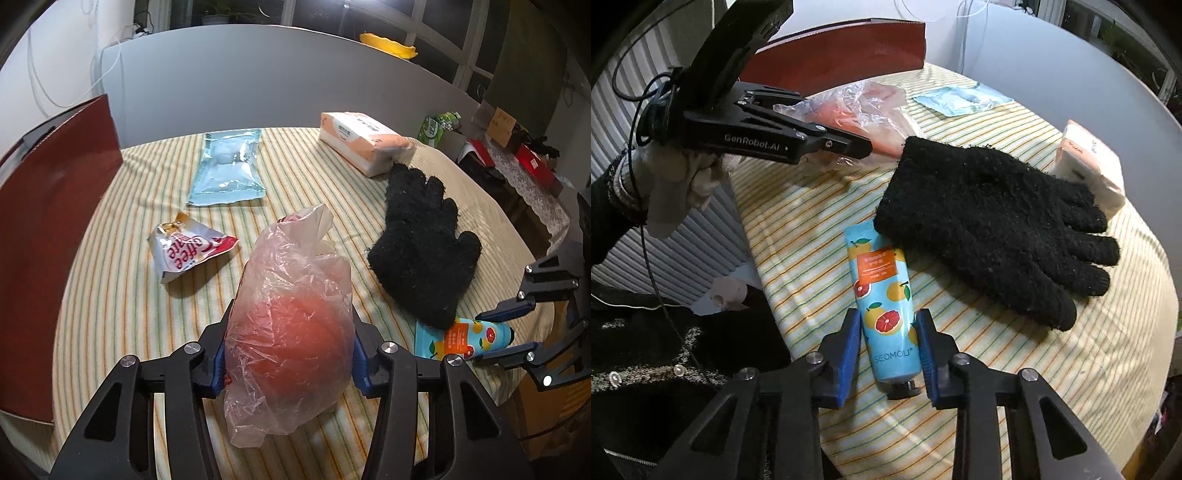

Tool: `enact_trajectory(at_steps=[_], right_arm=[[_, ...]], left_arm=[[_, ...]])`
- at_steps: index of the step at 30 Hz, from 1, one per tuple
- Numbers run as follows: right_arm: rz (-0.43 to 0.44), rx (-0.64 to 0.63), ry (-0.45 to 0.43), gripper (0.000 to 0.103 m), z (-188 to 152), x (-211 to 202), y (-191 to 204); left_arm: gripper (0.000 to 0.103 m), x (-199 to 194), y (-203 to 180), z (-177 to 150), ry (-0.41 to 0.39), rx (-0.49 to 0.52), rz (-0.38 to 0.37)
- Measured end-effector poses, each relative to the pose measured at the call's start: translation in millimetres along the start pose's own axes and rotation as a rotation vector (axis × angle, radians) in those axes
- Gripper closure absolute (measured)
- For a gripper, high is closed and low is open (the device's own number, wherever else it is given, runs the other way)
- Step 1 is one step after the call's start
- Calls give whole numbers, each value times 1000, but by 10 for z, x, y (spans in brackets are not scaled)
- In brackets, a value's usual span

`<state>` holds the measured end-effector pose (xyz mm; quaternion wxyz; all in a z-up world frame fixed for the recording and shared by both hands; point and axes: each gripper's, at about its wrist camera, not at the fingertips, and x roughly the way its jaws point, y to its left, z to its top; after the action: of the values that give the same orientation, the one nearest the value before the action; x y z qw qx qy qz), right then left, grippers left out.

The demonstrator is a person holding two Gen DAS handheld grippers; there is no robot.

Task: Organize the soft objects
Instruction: 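Close the right gripper on the blue hand-cream tube, then carry the bag in the left gripper while the right gripper carries the tube over the shoebox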

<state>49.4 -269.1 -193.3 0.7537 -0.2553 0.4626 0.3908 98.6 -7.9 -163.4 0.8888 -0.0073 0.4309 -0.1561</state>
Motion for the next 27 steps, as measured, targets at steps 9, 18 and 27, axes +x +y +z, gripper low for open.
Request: enact_trajectory(at_steps=[9, 18, 27], right_arm=[[77, 96, -19, 78, -64, -29, -49], [195, 163, -91, 78, 92, 80, 76], [220, 201, -195, 78, 354, 0, 62]], left_arm=[[53, -108, 37, -26, -18, -11, -6], [53, -212, 168, -44, -36, -53, 3], [53, -531, 395, -15, -104, -106, 25]])
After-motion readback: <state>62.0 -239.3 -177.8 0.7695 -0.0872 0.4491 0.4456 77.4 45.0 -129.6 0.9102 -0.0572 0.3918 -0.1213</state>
